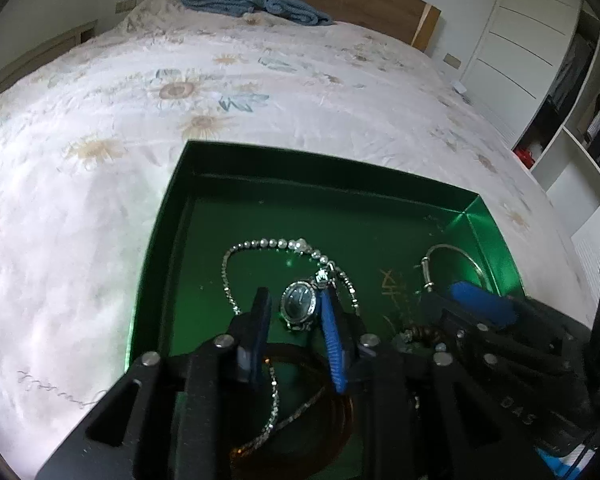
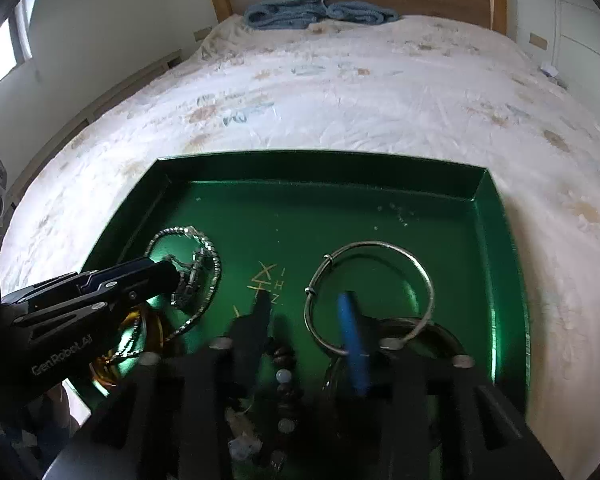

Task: Organize jewelry
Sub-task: 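Open both tools in the tray and move back toward the silver rings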

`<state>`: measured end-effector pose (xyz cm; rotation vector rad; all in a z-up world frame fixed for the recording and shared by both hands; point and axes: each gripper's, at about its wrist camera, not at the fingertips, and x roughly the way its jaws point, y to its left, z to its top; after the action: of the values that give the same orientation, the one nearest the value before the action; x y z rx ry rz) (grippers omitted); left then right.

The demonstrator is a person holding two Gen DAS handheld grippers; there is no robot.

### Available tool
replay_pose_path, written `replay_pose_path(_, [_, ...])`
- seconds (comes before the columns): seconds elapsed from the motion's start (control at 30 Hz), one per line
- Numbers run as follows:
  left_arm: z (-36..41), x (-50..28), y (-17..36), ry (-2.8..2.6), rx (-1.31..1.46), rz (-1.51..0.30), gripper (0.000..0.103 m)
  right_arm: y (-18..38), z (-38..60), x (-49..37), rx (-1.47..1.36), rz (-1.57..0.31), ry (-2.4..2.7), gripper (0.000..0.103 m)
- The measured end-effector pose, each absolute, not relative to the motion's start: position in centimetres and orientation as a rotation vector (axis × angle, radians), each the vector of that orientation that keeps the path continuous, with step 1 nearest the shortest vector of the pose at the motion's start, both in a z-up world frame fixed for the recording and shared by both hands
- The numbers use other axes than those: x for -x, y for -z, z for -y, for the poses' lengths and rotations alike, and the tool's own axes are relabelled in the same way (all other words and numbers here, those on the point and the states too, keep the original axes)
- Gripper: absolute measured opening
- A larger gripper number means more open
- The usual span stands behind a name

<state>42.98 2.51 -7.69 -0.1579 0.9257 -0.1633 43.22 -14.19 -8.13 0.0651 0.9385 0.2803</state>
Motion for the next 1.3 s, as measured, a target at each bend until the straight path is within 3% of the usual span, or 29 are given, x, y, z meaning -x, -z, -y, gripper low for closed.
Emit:
replay_pose_path(0.07, [-2.5, -42.4, 6.9, 0.161, 0.140, -0.906, 0.035, 7.4, 14.3, -42.7, -0.067, -0.926, -0.280, 0.043])
replay_pose_path(0.17, [-2.8, -41.2, 5.3, 0.160, 0.131, -0.878, 0.036, 5.9, 14.6, -41.6, -0.058, -0.900, -0.272, 0.051])
replay_pose_path(0.5, [-4.3, -34.9, -0.3, 0.158, 0.168, -0.762, 0.037, -0.2, 15.8, -34.7, -0.038, -0.803, -0.263, 0.059])
replay_pose_path(0.9, [-6.0, -25.5, -4.1, 0.160, 0.118, -0.703, 0.037, -5.3, 16.3, -24.5, -0.043, -0.719, -0.294, 0.061])
replay_pose_path(1.3, [-9.1, -17.3, -3.5, 0.138, 0.068, -0.693, 0.037, -5.1, 19.6, -17.8, -0.090, -0.701, -0.258, 0.061])
